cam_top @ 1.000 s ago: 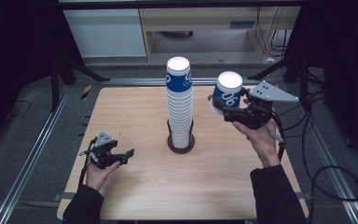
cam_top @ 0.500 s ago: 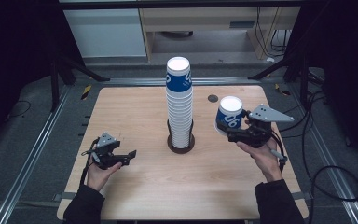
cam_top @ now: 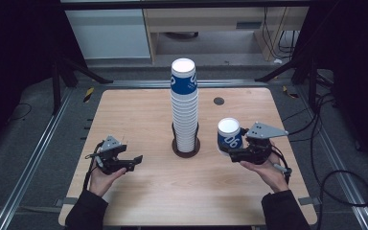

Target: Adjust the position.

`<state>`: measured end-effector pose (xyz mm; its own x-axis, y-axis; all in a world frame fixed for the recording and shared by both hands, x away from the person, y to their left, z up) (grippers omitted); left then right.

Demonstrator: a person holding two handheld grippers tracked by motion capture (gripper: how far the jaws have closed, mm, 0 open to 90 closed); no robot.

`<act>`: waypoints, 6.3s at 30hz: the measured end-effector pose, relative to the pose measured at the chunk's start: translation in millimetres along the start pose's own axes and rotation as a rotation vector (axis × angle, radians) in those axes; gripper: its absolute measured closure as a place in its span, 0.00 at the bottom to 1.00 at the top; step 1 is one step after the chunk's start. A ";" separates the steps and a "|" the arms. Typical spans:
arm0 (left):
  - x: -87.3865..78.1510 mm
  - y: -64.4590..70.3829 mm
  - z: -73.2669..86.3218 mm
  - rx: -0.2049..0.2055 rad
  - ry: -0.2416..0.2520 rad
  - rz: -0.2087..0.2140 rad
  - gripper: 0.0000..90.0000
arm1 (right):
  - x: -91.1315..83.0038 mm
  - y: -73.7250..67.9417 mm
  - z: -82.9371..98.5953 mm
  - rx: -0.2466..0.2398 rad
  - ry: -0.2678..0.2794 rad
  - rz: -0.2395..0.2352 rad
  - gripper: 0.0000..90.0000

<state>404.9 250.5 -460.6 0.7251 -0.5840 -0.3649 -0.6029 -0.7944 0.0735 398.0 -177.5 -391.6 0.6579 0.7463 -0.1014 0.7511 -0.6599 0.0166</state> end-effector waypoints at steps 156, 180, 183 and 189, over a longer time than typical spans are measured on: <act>1.5 87.4 -35.9 0.065 0.013 0.379 0.29 | 101.5 -102.1 58.9 -0.087 -0.220 -0.431 0.09; -0.5 97.9 -35.1 0.013 0.108 0.500 0.29 | 100.3 -102.5 60.0 0.013 -0.161 -0.509 0.10; 0.1 99.0 -34.6 0.022 0.102 0.509 0.29 | 100.3 -104.2 60.4 0.021 -0.159 -0.534 0.14; 2.4 97.7 -33.3 0.022 0.081 0.514 0.28 | 100.2 -103.6 62.3 0.002 -0.179 -0.546 0.17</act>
<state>358.8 165.9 -423.4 0.3562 -0.9096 -0.2141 -0.8942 -0.3983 0.2045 382.7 -39.7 -465.5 0.1548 0.9526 -0.2618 0.9792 -0.1832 -0.0874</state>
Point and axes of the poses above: each handheld gripper's, and its own axes: x roughly forward along the jaws, z roughly out of its underside, y roughly to its right, the point moved 2 cm from there along x, roughly forward along the jaws, and after that the axes turned 14 degrees about y, right-handed, at the moved point
